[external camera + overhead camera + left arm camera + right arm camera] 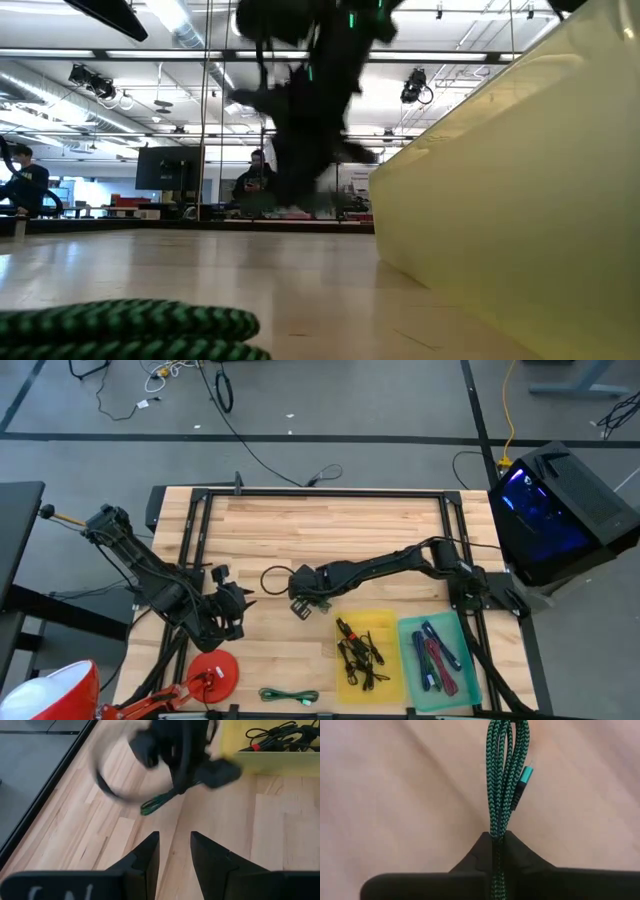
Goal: Pick & Place USB Port
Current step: Put the top green pattern charger cable into the blue bin, then put the green pattern charger cable into the blue bin
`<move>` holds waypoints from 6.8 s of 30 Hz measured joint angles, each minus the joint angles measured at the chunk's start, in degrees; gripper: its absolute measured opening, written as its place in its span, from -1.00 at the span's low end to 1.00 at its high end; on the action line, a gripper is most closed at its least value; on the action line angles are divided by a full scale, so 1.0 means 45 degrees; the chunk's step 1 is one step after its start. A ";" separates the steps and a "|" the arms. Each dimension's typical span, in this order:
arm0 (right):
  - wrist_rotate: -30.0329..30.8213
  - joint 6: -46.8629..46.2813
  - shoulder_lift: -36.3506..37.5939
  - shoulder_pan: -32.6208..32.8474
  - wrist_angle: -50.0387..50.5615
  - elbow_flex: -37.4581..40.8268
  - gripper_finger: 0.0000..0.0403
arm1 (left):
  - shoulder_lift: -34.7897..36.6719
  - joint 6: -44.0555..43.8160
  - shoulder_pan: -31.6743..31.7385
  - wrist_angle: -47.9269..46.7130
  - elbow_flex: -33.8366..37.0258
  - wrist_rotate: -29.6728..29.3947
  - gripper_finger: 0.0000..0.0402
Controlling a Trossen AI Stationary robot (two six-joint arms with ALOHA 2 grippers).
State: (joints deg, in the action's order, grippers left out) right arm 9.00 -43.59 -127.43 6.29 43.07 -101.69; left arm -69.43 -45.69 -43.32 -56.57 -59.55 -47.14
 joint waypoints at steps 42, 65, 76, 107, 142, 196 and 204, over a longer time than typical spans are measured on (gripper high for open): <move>-0.0941 -1.9385 0.3335 1.1250 0.9850 0.1769 -0.92 | 0.0000 -0.0289 -0.0003 -0.0040 0.0000 0.0153 -0.43; -0.1323 -1.9181 0.3336 1.1145 1.0422 0.3274 -0.20 | 0.0000 -0.0044 -0.0003 -0.0045 0.0000 0.0162 -0.43; 0.2857 -1.6672 0.3999 0.9818 1.0350 0.3192 -0.28 | -0.0059 0.1472 0.0128 0.1889 -0.0006 0.0869 -0.43; 0.7780 -0.7532 0.5264 0.6905 0.6339 0.3211 -0.30 | -0.6158 0.1403 0.0225 0.9022 -0.0010 0.8251 -0.43; 0.7802 -0.7184 0.5260 0.6953 0.6133 0.3221 -0.30 | -0.8628 -0.0241 -0.0090 1.1900 -0.0227 0.9800 -0.43; 0.9276 0.1910 0.5255 0.6891 -0.4720 0.3231 -0.30 | -0.4036 0.4137 0.1088 1.0478 -0.0262 -0.1511 -0.92; 0.9567 0.2251 0.5255 0.6565 -0.5043 0.3231 -0.30 | -0.4036 0.6375 0.1250 1.3208 -0.0267 -0.1583 -0.92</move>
State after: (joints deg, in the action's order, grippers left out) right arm 52.05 -33.46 -103.79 35.84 20.38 -87.15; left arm -87.59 -17.00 -37.69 2.87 -60.75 -54.27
